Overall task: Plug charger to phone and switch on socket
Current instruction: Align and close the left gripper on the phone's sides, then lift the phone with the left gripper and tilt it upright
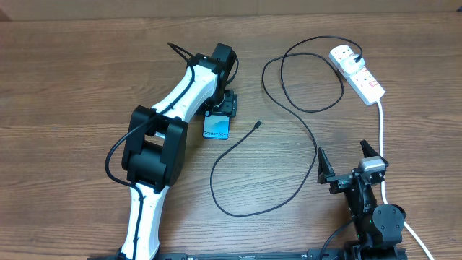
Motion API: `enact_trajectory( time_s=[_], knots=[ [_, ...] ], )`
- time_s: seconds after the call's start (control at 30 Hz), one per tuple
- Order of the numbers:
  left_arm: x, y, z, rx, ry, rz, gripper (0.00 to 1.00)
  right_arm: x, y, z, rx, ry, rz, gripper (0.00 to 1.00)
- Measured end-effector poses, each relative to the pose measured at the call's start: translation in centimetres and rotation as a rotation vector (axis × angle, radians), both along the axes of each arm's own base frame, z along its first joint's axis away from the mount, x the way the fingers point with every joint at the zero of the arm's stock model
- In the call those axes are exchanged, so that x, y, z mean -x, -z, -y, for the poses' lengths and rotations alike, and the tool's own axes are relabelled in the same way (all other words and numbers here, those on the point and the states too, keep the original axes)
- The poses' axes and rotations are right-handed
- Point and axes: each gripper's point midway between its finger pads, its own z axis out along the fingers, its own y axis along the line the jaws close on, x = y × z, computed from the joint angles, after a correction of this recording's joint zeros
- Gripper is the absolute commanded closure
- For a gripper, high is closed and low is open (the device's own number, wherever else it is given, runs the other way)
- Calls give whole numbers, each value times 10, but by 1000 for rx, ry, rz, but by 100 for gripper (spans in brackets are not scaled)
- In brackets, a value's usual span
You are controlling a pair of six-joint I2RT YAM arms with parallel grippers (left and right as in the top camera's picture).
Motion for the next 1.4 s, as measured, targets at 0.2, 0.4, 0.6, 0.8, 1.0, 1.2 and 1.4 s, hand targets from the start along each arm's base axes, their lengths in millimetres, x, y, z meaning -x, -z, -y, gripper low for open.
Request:
enact_trajectory(
  time_s=[0.2,0.4,0.6,0.8,1.0,1.2,1.4],
  knots=[
    [0,0,0,0,0,0,23,0,0,0,0,1,0,0],
    [0,0,0,0,0,0,23,0,0,0,0,0,0,0],
    [0,0,0,0,0,-1,24,0,0,0,0,0,0,0],
    [2,0,0,0,-1,-8,26,0,0,0,0,0,0,0],
    [4,0,-1,1,0,-19,25,0,0,0,0,0,0,0],
    [12,-1,-1,3,0,-54,27,0,0,0,0,0,0,0],
    [24,-4,0,13,-10,-116,27,0,0,0,0,0,0,0]
  ],
)
